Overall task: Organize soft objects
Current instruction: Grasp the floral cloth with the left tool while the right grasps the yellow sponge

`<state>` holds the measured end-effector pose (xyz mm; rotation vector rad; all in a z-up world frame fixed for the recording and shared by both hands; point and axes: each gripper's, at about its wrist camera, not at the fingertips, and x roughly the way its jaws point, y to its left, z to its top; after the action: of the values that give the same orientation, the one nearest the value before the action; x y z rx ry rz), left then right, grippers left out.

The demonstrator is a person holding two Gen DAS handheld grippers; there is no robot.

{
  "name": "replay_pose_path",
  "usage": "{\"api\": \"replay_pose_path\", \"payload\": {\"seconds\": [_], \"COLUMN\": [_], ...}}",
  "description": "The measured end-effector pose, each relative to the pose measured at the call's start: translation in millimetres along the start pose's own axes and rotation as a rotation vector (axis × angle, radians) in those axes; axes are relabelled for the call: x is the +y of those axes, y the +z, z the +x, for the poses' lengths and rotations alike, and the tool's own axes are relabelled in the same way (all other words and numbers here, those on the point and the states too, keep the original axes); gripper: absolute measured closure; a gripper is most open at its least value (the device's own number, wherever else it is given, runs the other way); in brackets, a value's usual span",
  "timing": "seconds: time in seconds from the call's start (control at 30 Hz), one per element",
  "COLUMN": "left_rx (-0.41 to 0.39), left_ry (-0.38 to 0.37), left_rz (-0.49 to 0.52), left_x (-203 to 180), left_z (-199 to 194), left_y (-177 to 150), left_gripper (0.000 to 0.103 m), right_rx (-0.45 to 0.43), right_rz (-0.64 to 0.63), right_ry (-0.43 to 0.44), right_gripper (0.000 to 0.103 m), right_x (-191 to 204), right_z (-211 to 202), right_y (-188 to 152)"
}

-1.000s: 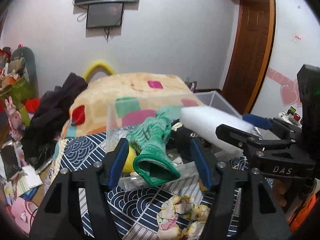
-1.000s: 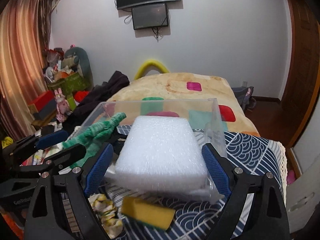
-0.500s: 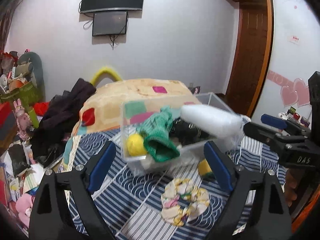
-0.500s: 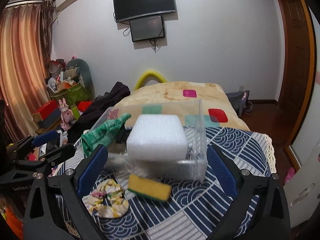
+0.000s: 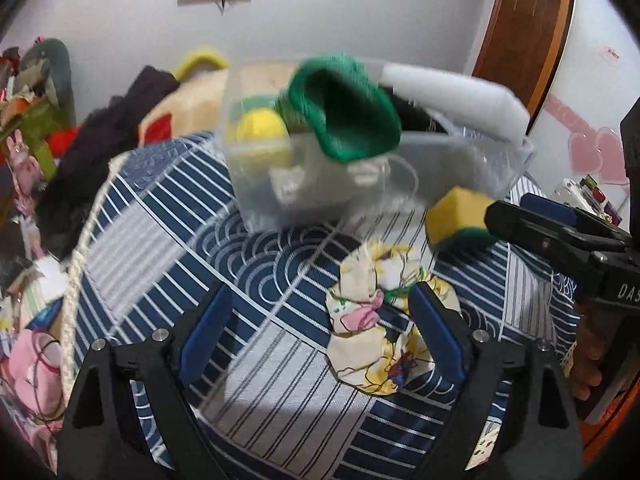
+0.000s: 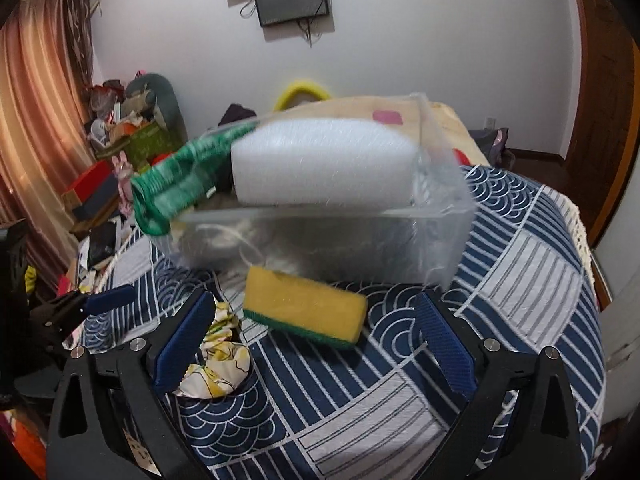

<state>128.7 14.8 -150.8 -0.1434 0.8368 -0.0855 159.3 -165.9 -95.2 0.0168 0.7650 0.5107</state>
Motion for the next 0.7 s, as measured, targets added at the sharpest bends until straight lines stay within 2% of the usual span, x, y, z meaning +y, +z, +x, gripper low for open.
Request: {"api": "replay_pose_path", "payload": {"seconds": [0.03,0.1,0.13,0.17,0.23,0.27,0.3,0.33,0.37,0.4,0.7], "left_rx": [0.011,0.028,0.034,0.026,0.014,0.009,0.005,0.002,0.001,0.001,-0.031], "left_ry": [-0.005,-0.015,-0.018,-0.011,0.000,0.003,0.007,0.006,-0.003,-0.012,-0.033], "left_rz": [0.000,0.000,-0.006,-0.005,0.011,0.019,0.029,0.042,0.050,0.052,0.052], "left_x": [0,-1,0,-1,-6,-8,-13,-17,-19,-20,-24], "left_z": [4,10,13,13,13,12,11,10,9,8,-15], "left_y": [-1,-3,-3,-4,-5,-6,-8,-10,-11,-12,-19], "left_gripper": [0.018,0.030,0.032,0.032,0.039,0.051,0.063,0.068,0.080,0.087,0.092], "right_rx": [0.009,0.023,0.029,0.033,0.050,0.065,0.073,0.073,0.062,0.057,0.009], "right_rz": [-0.007,-0.017,-0.022,-0.024,-0.021,-0.018,-0.017,-0.015,-0.014,-0.016,-0.058], "right_ry": [-0.002,-0.013,-0.015,-0.015,-0.008,-0.002,0.003,0.003,0.003,0.002,-0.015], "right_gripper": [0.004,0.007,0.010,0.017,0.031,0.036,0.037,0.037,0.038,0.038,0.039], "right_x": [3,6,7,7,5,4,3,2,2,2,4], "right_z": [3,7,10,12,15,17,18,18,15,13,-14], "right_y": [-1,-3,-4,-7,-9,-10,-11,-12,-13,-13,-22]}}
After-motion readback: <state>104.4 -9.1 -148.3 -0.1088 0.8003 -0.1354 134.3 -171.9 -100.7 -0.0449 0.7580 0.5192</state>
